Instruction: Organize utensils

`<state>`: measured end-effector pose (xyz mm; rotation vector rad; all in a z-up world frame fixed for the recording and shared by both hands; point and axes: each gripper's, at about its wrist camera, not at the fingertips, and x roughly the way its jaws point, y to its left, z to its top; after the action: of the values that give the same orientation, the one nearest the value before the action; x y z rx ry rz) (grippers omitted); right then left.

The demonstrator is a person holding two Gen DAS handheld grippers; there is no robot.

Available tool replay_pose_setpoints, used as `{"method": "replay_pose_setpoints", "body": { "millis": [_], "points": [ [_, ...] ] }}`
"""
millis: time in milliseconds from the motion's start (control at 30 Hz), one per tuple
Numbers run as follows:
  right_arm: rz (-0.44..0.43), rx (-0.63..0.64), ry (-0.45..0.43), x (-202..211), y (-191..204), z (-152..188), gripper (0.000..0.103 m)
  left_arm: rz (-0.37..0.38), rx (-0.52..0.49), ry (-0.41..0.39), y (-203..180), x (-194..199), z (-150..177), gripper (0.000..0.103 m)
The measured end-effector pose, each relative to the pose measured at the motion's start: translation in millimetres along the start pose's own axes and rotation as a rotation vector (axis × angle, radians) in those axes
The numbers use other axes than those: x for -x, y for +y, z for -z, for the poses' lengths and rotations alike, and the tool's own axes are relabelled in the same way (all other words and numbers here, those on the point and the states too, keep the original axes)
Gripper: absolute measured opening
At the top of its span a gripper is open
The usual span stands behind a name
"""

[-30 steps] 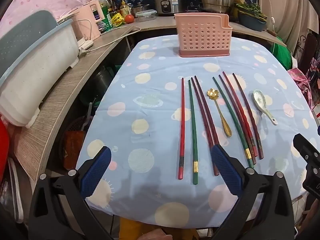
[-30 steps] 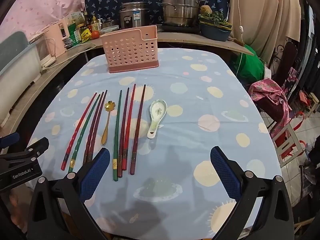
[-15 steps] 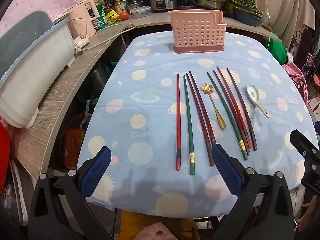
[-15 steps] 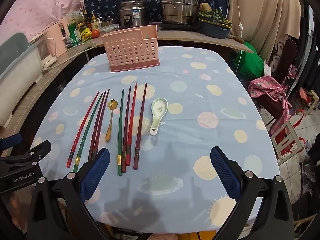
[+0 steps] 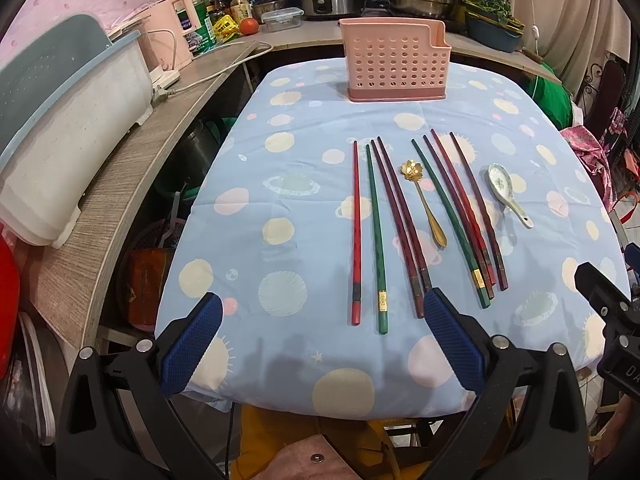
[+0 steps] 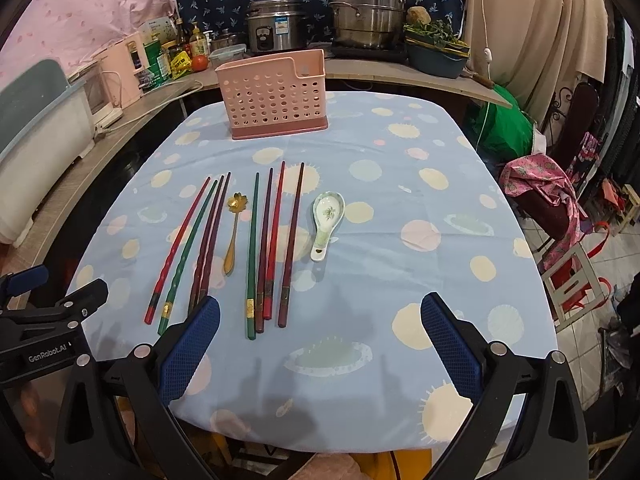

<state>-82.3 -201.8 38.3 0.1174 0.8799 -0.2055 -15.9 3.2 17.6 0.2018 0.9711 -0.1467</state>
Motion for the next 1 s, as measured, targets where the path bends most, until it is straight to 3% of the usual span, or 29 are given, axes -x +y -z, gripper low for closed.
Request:
{"method": "replay_pose_setpoints", "body": {
  "millis": [1000],
  "points": [
    [0.002,0.005,-0.003,8.4,1.4,3.7,0.096,0.008,-0.010,-0.003,-2.1,4.5,3.4,0.096]
  ]
}}
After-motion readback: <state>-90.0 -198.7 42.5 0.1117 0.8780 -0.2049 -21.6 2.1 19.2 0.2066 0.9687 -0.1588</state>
